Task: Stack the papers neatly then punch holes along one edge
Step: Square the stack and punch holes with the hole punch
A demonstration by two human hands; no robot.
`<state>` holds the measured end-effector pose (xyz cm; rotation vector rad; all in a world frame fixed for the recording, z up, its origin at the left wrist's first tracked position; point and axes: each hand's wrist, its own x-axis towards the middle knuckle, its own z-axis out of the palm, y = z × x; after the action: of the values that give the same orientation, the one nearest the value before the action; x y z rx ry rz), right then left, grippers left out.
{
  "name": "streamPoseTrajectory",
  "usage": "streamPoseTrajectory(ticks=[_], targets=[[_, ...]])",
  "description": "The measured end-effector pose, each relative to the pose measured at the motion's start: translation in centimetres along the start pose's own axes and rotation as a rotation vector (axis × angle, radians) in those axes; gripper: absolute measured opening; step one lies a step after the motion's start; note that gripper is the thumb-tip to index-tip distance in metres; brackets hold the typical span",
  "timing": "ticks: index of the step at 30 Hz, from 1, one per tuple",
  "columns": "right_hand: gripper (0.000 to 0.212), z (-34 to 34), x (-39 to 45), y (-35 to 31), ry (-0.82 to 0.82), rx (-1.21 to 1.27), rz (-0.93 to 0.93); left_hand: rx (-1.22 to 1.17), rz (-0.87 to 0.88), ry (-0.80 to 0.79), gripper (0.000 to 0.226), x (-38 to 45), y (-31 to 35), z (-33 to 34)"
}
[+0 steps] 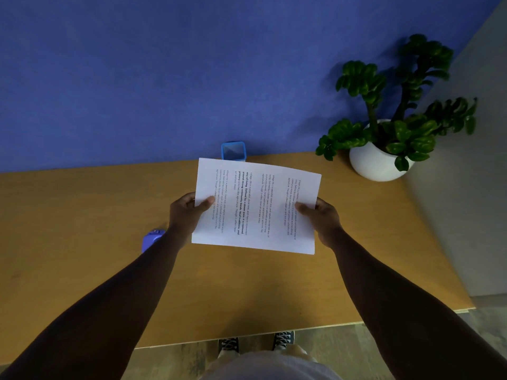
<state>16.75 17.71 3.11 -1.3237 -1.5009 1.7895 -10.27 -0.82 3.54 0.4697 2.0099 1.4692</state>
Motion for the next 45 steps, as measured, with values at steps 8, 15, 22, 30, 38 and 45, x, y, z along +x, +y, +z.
streamPoseTrajectory(ticks=[8,15,22,30,38,45], targets=[[0.015,-0.3,0.1,-0.1,0.054,0.154,0.05,-0.135,-0.136,0.055,0.028,-0.2,-0.1,-0.6],[0.019,0.5,0.2,0.1,0.089,0.323,0.1,-0.413,-0.311,0.049,0.032,-0.4,0.2,0.4],[0.033,1.9,-0.1,0.2,0.056,0.432,0.122,-0.492,-0.306,-0.066,0.03,-1.2,1.3,3.6],[0.041,2.8,0.1,0.2,-0.038,0.472,0.178,-0.488,-0.234,-0.09,0.02,-1.3,2.6,6.0],[0.05,2.1,0.5,0.4,-0.069,0.376,0.225,-0.378,-0.163,-0.087,0.018,-0.5,3.1,5.1],[0.04,1.9,0.1,0.7,0.028,0.277,0.209,-0.261,-0.067,-0.171,0.01,-0.1,3.4,3.7]])
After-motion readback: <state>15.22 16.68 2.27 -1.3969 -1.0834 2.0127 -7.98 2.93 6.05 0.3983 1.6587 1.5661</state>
